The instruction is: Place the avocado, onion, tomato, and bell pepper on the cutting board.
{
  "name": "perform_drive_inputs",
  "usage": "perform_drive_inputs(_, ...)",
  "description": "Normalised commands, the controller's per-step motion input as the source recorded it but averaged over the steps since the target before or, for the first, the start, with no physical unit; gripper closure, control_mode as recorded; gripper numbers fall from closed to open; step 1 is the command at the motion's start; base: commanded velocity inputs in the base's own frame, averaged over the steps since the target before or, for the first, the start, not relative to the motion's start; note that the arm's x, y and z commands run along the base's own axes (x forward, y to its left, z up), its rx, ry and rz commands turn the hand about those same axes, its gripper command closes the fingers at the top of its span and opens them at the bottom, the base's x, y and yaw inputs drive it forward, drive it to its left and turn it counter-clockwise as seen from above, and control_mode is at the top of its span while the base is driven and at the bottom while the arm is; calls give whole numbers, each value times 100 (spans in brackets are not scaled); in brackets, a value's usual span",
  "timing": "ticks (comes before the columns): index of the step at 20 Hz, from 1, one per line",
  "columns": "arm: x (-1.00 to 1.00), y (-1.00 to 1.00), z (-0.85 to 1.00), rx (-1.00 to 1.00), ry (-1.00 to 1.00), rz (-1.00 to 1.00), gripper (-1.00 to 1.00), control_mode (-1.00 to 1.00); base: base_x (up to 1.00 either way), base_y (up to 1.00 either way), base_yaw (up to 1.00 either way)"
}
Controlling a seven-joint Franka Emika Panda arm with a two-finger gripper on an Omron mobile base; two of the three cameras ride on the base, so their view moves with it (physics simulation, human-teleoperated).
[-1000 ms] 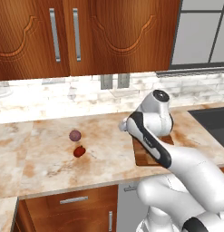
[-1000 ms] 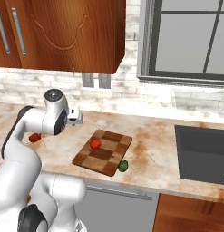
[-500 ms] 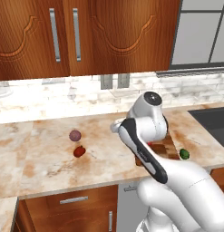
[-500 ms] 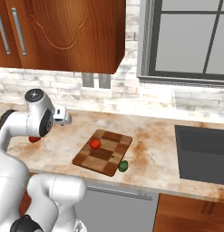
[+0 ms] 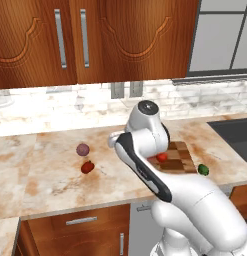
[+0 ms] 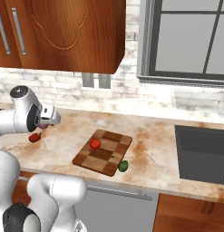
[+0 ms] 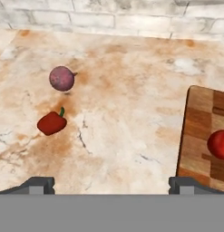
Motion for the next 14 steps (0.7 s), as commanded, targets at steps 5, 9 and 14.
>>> perform_drive_inputs(5, 6, 26, -3, 1, 10, -2, -100, -100, 0, 0, 0)
perform_drive_inputs(9, 17, 20, -10, 1, 11, -4, -100, -100, 0, 0, 0)
perform_drive_inputs(14, 15, 21, -27, 7, 3, -6, -100, -100, 0, 0, 0)
